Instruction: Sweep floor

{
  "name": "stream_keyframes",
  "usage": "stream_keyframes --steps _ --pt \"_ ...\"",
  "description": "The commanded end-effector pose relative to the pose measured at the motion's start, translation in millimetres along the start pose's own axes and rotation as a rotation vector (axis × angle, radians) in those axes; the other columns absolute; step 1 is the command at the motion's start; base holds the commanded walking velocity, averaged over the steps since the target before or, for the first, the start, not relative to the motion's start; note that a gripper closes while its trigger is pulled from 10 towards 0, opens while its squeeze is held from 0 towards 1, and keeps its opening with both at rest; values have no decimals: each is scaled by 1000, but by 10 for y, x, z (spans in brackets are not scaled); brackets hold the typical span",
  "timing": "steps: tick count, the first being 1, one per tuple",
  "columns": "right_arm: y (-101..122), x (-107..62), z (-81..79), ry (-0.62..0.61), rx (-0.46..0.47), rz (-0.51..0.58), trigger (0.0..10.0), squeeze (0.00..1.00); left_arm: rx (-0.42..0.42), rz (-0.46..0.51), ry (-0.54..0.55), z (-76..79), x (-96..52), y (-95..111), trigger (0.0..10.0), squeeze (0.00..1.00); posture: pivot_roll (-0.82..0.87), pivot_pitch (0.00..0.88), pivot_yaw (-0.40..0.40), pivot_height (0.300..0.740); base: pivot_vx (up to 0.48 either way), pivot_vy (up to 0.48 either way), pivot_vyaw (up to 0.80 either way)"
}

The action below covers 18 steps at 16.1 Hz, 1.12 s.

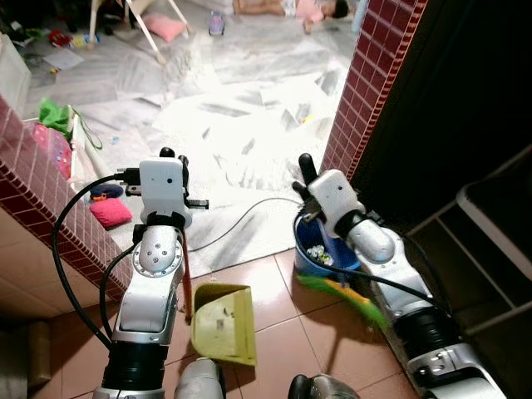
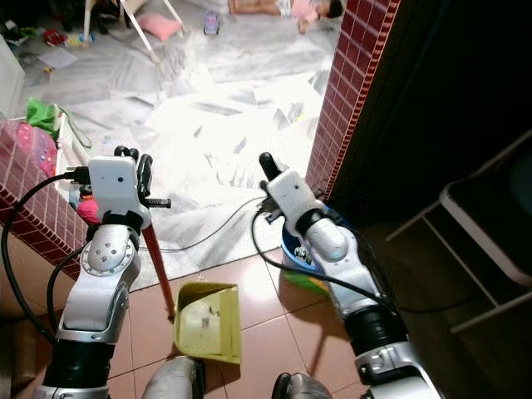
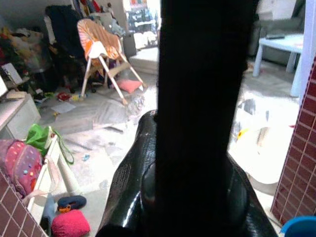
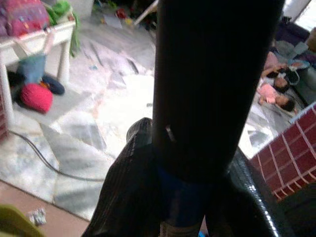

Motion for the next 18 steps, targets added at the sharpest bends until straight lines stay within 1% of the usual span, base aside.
stream_keyframes --steps 1,2,3,4,5,6,7,8,9,11,12,13,14,16,18 --pt "72 15 86 -7 -97 13 10000 0 8 41 -2 -11 -8 127 10000 0 0 72 -6 740 0 0 0" --pt "-8 -20 45 28 -136 -2 10000 0 8 36 -5 -5 -12 119 10000 0 1 73 -6 740 0 0 0" --pt "-37 -36 27 43 -150 -6 10000 0 8 34 -6 -3 -13 116 10000 0 1 73 -6 740 0 0 0" --pt "-77 -58 -4 62 -148 -16 10000 0 8 30 -6 -7 -17 111 10000 0 1 76 -5 740 0 0 0" --pt "-184 -95 -27 73 -142 -53 10000 0 8 27 -9 -4 -19 106 10000 0 1 77 -5 740 0 0 0" --pt "-247 -116 -49 68 -111 -74 10000 0 8 25 -11 0 -18 106 10000 0 2 80 -4 740 0 0 0" --pt "-299 -126 -68 54 -60 -97 10000 0 7 24 -13 7 -14 110 10000 0 2 80 -3 740 0 0 0" --pt "-311 -126 -82 51 -49 -103 10000 0 4 27 -15 12 -11 118 10000 0 2 80 -3 740 0 0 0" --pt "-348 -131 -97 34 -25 -125 10000 0 -2 6 -58 79 -15 78 10000 0 5 83 -3 740 0 0 0" --pt "-404 -126 -85 -12 50 -160 10000 0 -10 -77 -131 197 -36 -100 10000 0 4 89 -3 740 0 0 0" --pt "-430 -119 -63 -45 103 -175 10000 0 -24 -111 -150 238 -40 -174 10000 0 4 89 -3 740 0 0 0" --pt "-429 -100 -15 -102 184 -175 10000 0 -55 -143 -162 294 -23 -253 10000 0 2 92 -5 740 0 0 0" --pt "-420 -97 -4 -110 184 -172 10000 0 -58 -139 -159 295 -16 -248 10000 0 2 92 -5 740 0 0 0" --pt "-380 -62 65 -169 242 -164 10000 0 -58 -119 -139 294 44 -259 10000 0 -7 97 -9 740 0 0 0" --pt "-338 -9 96 -200 279 -158 10000 0 -39 -128 -60 218 119 -351 10000 0 -13 99 -12 740 0 0 0"
Point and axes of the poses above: a point about 5 cm out from each wrist's last joint towards the gripper, its own x axis pointing out of the wrist towards the gripper, its own y axis along the axis of the wrist's last joint, z = x × y, the point moved 6 cm from there along x, pointing out of the wrist towards the gripper, and after that the axes turned 3 degrees about x, right-handed, at the moved point
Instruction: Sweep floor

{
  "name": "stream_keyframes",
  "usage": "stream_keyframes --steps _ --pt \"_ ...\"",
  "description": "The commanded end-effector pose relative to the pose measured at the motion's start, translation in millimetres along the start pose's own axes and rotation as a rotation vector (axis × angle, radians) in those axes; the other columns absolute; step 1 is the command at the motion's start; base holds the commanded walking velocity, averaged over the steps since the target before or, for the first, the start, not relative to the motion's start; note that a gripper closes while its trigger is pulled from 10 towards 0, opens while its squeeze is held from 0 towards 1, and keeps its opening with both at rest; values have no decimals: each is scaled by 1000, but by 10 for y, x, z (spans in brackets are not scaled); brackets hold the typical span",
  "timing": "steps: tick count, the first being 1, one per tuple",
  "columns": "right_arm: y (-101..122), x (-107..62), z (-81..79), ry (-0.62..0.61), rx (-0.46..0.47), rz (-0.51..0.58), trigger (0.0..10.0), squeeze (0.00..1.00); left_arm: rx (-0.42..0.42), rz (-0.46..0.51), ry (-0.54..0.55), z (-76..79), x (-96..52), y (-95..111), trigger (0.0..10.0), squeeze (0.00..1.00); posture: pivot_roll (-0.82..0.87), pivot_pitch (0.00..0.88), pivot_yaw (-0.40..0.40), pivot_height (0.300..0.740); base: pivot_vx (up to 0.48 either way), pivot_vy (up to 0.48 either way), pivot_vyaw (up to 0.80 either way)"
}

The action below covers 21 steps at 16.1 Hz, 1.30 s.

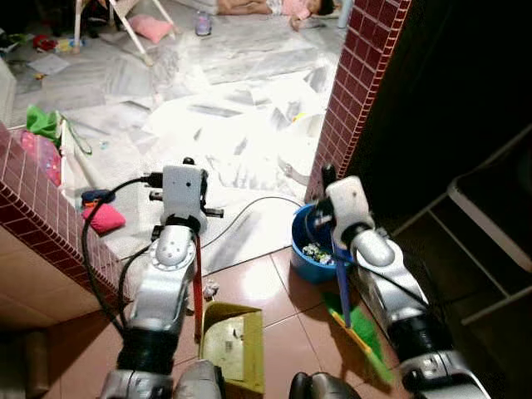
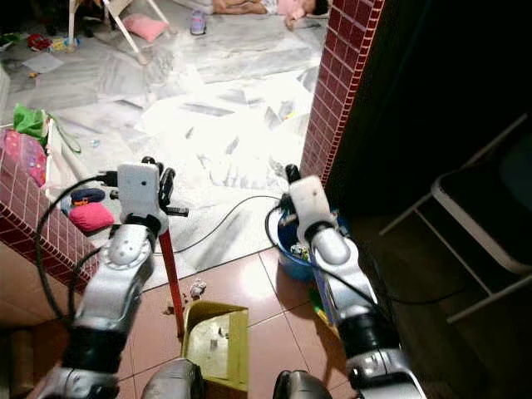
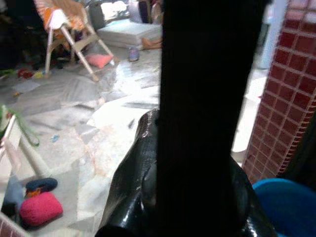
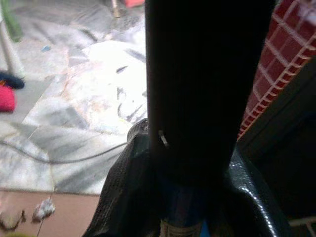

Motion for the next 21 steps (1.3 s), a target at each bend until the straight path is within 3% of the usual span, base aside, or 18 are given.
stream_keyframes --steps 1,3,6,11,13,14,15,16,18,21 --pt "61 36 -40 0 36 9 10000 0 -8 11 22 -18 42 0 10000 0 -24 102 -14 740 0 0 0" --pt "130 58 -79 -1 44 28 10000 0 -69 42 -12 68 88 11 10000 0 -36 103 -14 740 0 0 0" --pt "177 53 -89 -17 67 45 10000 0 -38 90 9 126 205 16 10000 0 -60 107 -10 740 0 0 0" --pt "87 25 19 -103 143 -1 10000 0 -34 75 20 280 300 -33 10000 0 -83 117 -4 740 0 0 0" --pt "96 36 38 -114 210 -5 10000 0 -34 84 23 321 304 -47 10000 0 -92 118 -3 740 0 0 0" --pt "197 72 -10 -91 356 16 10000 0 -36 99 27 366 294 -74 10000 0 -96 115 -4 740 0 0 0" --pt "264 84 -30 -77 405 36 10000 0 -39 104 36 365 291 -78 10000 0 -97 113 -6 740 0 0 0" --pt "361 99 -60 -54 525 62 10000 0 -32 102 48 357 291 -92 10000 0 -95 111 -6 740 0 0 0" --pt "445 101 -120 -4 620 82 10000 0 -35 99 57 349 298 -103 10000 0 -97 107 -7 740 0 0 0" --pt "599 70 -138 59 670 137 10000 0 -54 102 74 329 315 -103 10000 0 -101 102 -9 740 0 0 0"
Point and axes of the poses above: a point about 5 cm out from each wrist's last joint towards the gripper, its own x axis pointing out of the wrist towards the gripper, its own y axis along the axis of the wrist's last joint, z = x × y, the point moved 6 cm from there along x, pointing out of the wrist towards the gripper, and after that the axes turned 3 degrees about x, right-handed, at the moved point
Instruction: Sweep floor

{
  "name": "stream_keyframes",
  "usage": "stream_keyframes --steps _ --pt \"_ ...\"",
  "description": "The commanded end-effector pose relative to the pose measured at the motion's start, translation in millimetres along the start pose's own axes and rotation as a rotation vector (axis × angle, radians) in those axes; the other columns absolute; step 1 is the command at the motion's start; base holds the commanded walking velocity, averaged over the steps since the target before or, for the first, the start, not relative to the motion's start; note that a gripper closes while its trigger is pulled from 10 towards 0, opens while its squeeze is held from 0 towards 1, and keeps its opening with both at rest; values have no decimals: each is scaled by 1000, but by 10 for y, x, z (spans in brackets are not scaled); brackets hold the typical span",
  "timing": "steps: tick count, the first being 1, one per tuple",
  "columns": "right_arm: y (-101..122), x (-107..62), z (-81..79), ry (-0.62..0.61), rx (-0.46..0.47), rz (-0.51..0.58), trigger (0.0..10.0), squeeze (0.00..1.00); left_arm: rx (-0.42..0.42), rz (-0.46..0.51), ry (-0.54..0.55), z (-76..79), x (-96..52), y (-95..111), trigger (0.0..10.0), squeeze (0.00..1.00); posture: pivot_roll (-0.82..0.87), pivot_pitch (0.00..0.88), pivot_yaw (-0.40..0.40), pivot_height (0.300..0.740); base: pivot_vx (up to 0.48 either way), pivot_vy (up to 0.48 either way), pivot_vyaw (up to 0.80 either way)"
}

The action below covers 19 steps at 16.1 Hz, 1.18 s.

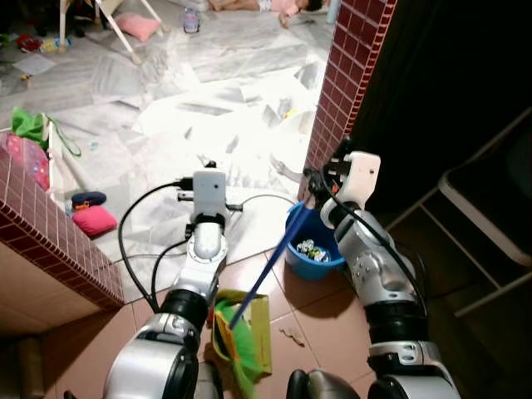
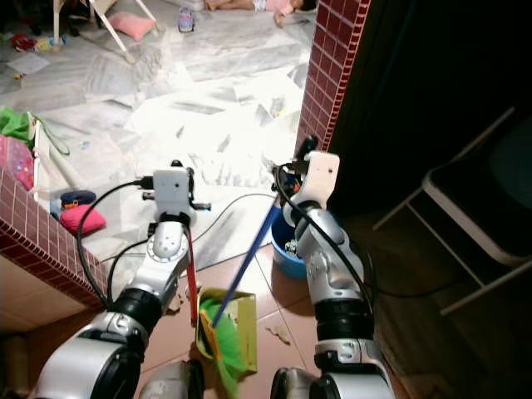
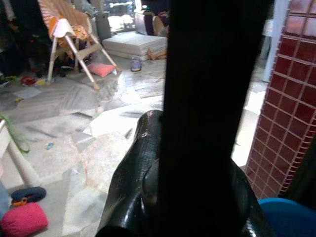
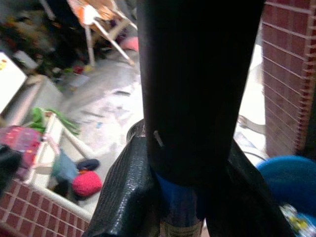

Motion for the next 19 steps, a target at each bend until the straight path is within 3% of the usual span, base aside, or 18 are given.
stream_keyframes --steps 1,5,6,9,14,17,19 --pt "226 9 -164 89 14 72 10000 0 -35 30 23 6 41 101 10000 0 -101 102 -9 740 0 0 0" --pt "768 -23 -230 142 -340 248 10000 0 -35 32 19 18 52 105 10000 0 -106 98 -13 740 0 0 0" --pt "794 -26 -212 137 -358 249 10000 0 -29 34 15 20 53 106 10000 0 -106 98 -13 740 0 0 0" --pt "767 -64 -185 149 -363 234 10000 0 -27 28 8 18 45 75 10000 0 -111 98 -13 740 0 0 0" --pt "669 -149 -329 240 -526 218 10000 0 -1 39 -23 63 38 83 10000 0 -114 105 -12 740 0 0 0" --pt "551 -238 -238 245 -636 192 10000 0 -1 44 -72 125 19 76 10000 0 -116 109 -12 740 0 0 0" --pt "429 -283 -153 214 -640 152 10000 0 -8 41 -76 126 16 68 10000 0 -115 111 -12 740 0 0 0"
Point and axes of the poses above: a point about 5 cm out from each wrist's last joint towards the gripper, its own x axis pointing out of the wrist towards the gripper, its own y axis along the axis of the wrist's last joint, z = x × y, the point moved 6 cm from there along x, pointing out of the wrist towards the gripper, and after that the axes turned 3 degrees about x, right-handed, at the moved point
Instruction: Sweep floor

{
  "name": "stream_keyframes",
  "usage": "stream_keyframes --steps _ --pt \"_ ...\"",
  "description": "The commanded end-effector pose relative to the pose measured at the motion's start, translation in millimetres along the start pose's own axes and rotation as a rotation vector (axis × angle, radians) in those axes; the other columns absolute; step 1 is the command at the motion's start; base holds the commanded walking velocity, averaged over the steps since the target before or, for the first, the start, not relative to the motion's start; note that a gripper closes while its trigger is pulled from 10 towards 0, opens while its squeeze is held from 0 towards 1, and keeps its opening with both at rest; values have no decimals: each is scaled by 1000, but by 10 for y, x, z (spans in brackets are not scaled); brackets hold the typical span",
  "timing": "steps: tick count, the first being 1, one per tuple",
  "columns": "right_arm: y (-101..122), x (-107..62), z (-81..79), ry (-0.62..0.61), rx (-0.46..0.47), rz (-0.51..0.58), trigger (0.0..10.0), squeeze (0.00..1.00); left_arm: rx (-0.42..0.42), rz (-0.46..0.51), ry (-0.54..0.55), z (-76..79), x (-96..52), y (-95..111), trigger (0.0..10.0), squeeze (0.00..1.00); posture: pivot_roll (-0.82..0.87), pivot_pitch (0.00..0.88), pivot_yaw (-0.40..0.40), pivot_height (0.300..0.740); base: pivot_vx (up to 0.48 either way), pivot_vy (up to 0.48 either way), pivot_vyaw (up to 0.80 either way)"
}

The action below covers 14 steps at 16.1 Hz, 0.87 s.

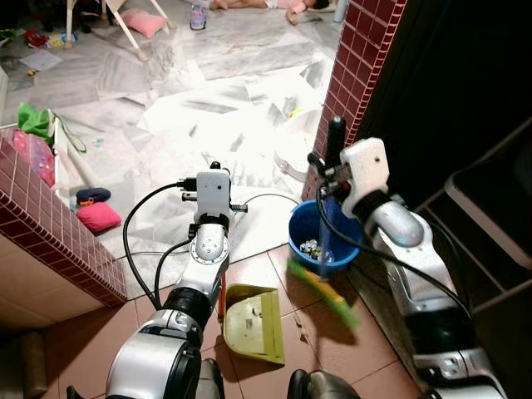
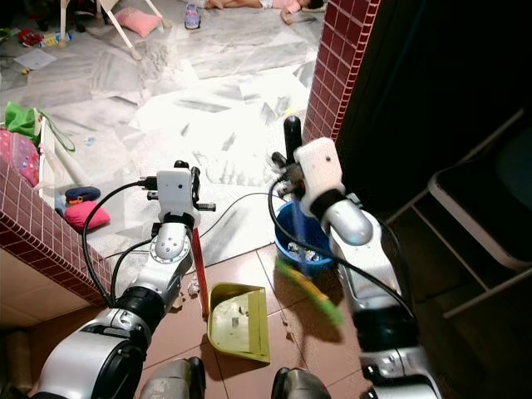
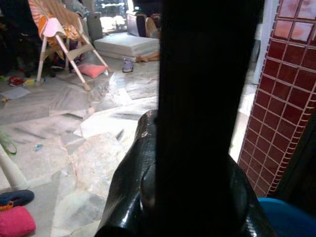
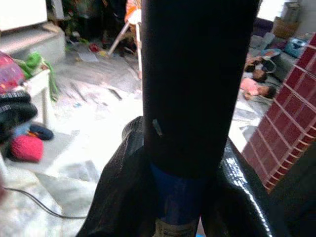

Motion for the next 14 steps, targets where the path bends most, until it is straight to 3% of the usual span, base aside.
stream_keyframes --steps 1,5,9,10,11,12,14 --pt "75 -2 -56 7 -21 21 10000 0 -2 12 -15 24 23 44 10000 0 -115 111 -12 740 0 0 0" --pt "-105 -9 -244 -33 63 -53 10000 0 -2 4 -19 22 14 21 10000 0 -114 115 -9 740 0 0 0" --pt "-208 120 -165 -185 306 -119 10000 0 1 -7 7 2 10 -2 10000 0 -113 112 -9 740 0 0 0" --pt "-135 164 -113 -207 378 -83 10000 0 -2 -9 9 5 12 -1 10000 0 -111 111 -10 740 0 0 0" --pt "-116 171 -107 -210 392 -76 10000 0 -3 -9 9 6 12 -1 10000 0 -111 111 -10 740 0 0 0" --pt "97 214 -19 -228 442 23 10000 0 -11 -16 20 -10 14 -11 10000 0 -110 107 -10 740 0 0 0" --pt "304 235 24 -219 481 119 10000 0 -19 -22 31 -41 25 -12 10000 0 -111 107 -11 740 0 0 0"
Point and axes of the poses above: a point about 5 cm out from each wrist's last joint towards the gripper, its own x axis pointing out of the wrist towards the gripper, its own y axis along the axis of the wrist's last joint, z = x × y, the point moved 6 cm from there along x, pointing out of the wrist towards the gripper, and after that the axes turned 3 degrees about x, right-handed, at the moved point
